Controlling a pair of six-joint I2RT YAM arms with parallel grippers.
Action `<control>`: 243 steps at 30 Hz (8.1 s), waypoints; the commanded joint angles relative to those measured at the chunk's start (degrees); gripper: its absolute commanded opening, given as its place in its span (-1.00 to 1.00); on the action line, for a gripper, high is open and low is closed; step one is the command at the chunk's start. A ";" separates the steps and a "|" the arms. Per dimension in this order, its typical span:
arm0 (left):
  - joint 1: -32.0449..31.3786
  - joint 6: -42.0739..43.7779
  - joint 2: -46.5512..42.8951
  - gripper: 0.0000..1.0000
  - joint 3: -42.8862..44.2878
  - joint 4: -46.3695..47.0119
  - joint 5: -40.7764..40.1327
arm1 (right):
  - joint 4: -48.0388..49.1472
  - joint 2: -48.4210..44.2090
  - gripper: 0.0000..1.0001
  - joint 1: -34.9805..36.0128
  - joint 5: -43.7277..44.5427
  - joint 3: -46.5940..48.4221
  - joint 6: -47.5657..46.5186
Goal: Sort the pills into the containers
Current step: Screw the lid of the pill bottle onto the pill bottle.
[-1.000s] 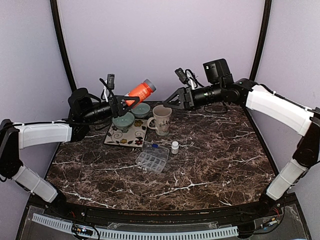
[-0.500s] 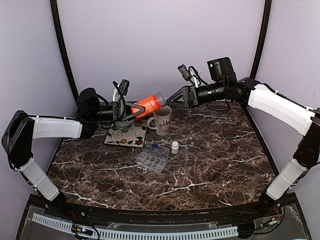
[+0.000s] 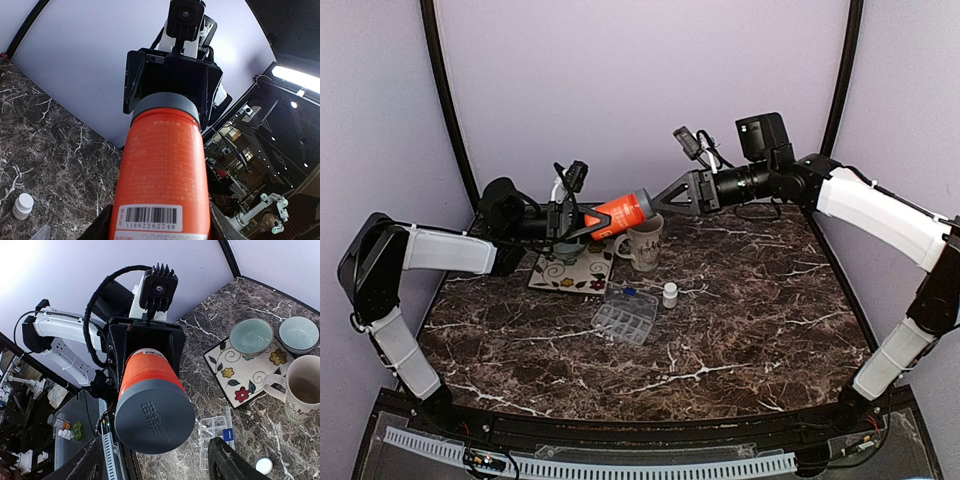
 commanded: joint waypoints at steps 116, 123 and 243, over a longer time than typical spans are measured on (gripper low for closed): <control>-1.82 19.97 -8.15 -0.91 5.48 -5.09 -13.39 | 15.94 11.24 -0.80 3.45 -1.99 3.16 36.17; -2.13 19.35 -8.13 -0.91 5.29 -4.51 -14.74 | 15.37 11.71 -0.81 3.45 -2.08 4.27 35.15; -24.76 80.26 -21.10 -0.92 4.36 -27.84 -64.28 | 7.43 14.46 -0.98 2.31 0.81 5.35 36.22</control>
